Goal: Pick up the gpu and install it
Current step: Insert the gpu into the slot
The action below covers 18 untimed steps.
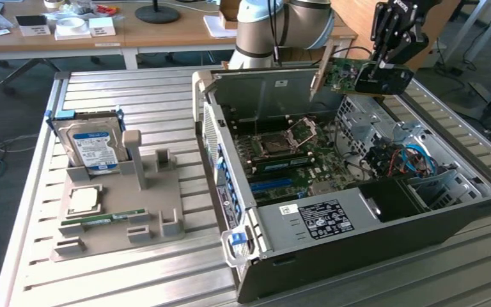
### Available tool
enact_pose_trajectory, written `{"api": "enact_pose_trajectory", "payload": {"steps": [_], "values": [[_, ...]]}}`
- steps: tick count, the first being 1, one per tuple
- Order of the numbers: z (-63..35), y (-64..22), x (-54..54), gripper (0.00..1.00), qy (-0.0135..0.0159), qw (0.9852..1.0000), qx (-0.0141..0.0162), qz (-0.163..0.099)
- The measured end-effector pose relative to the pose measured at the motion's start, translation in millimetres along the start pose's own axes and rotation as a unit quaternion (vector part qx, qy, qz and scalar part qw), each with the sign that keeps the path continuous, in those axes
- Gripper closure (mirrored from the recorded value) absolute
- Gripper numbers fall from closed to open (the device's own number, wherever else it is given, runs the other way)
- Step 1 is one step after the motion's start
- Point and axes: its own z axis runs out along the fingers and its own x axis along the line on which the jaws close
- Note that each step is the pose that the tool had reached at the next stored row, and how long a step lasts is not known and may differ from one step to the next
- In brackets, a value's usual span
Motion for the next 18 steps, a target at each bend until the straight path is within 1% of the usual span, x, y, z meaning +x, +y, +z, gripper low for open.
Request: {"api": "enact_pose_trajectory", "payload": {"steps": [6, 9, 14, 18], "values": [[0.0, 0.0, 0.0, 0.73, 0.0, 1.0, 0.0, -0.001], [0.1, 0.0, 0.0, 0.73, -0.0001, 1.0, -0.0002, -0.007], [0.3, 0.0, 0.0, 0.73, -0.0006, 0.9996, -0.0007, -0.027], [0.3, 0.0, 0.0, 0.73, -0.001, 0.9987, -0.0013, -0.051]]}}
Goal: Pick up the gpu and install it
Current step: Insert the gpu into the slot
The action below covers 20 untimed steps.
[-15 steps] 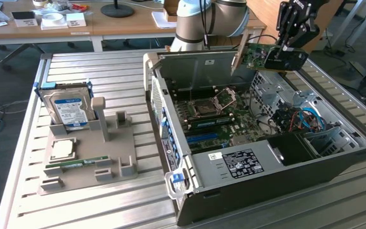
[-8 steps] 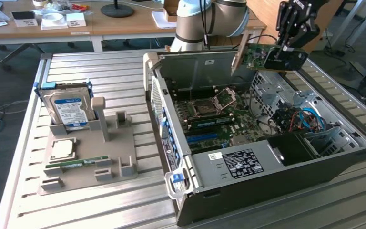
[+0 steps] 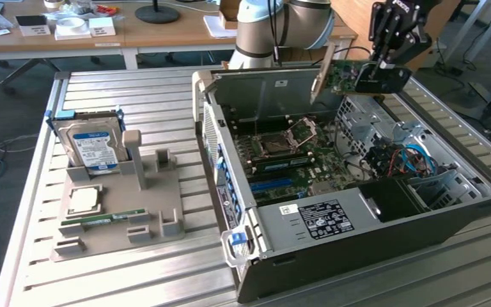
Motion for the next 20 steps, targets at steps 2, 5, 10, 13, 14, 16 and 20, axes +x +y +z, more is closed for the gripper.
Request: {"api": "enact_pose_trajectory", "payload": {"steps": [2, 5, 10, 13, 14, 16, 20], "values": [[0.1, 0.0, 0.0, 0.73, -0.0003, 0.9999, -0.0003, -0.013], [0.1, 0.0, 0.0, 0.73, -0.0007, 0.9995, -0.0008, -0.033], [0.1, 0.0, 0.0, 0.73, -0.0013, 0.9978, -0.0017, -0.067], [0.1, 0.0, 0.0, 0.73, -0.0016, 0.9967, -0.0021, -0.081], [0.1, 0.0, 0.0, 0.73, -0.0016, 0.9967, -0.0021, -0.082], [0.1, 0.0, 0.0, 0.73, -0.0017, 0.9966, -0.0021, -0.082], [0.1, 0.1, 0.0, 0.73, -0.0017, 0.9966, -0.0021, -0.082]]}}
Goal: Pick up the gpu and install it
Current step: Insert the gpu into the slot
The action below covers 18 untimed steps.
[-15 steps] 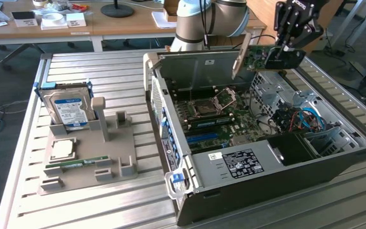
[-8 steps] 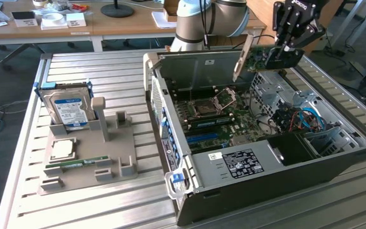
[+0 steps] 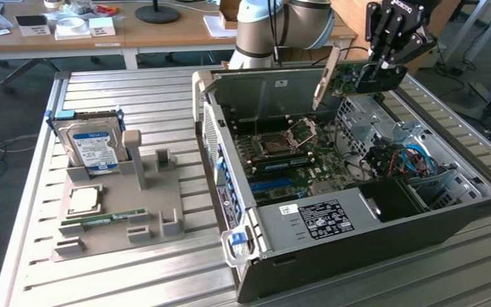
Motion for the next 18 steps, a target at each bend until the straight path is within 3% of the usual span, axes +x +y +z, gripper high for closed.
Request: {"api": "enact_pose_trajectory", "payload": {"steps": [8, 18], "values": [[0.0, 1.8, 0.0, 0.73, 0.0, 1.0, 0.0, 0.0], [0.1, 16.1, 0.2, 0.73, 0.0, 1.0, 0.0, 0.0]]}}
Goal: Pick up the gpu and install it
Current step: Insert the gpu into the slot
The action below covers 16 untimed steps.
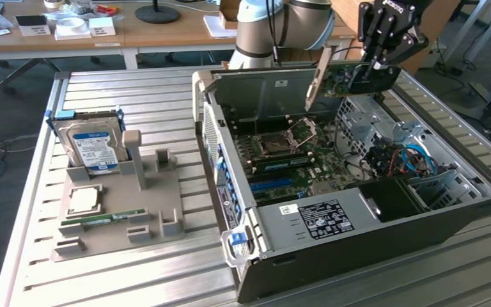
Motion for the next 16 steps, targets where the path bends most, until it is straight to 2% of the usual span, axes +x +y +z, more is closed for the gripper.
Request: {"api": "enact_pose_trajectory", "payload": {"steps": [8, 16], "values": [[0.5, 11.4, 0.1, 0.73, 0.0, 1.0, 0.0, 0.0], [0.5, 12.5, 0.1, 0.73, 0.0, 1.0, 0.0, 0.0]]}}
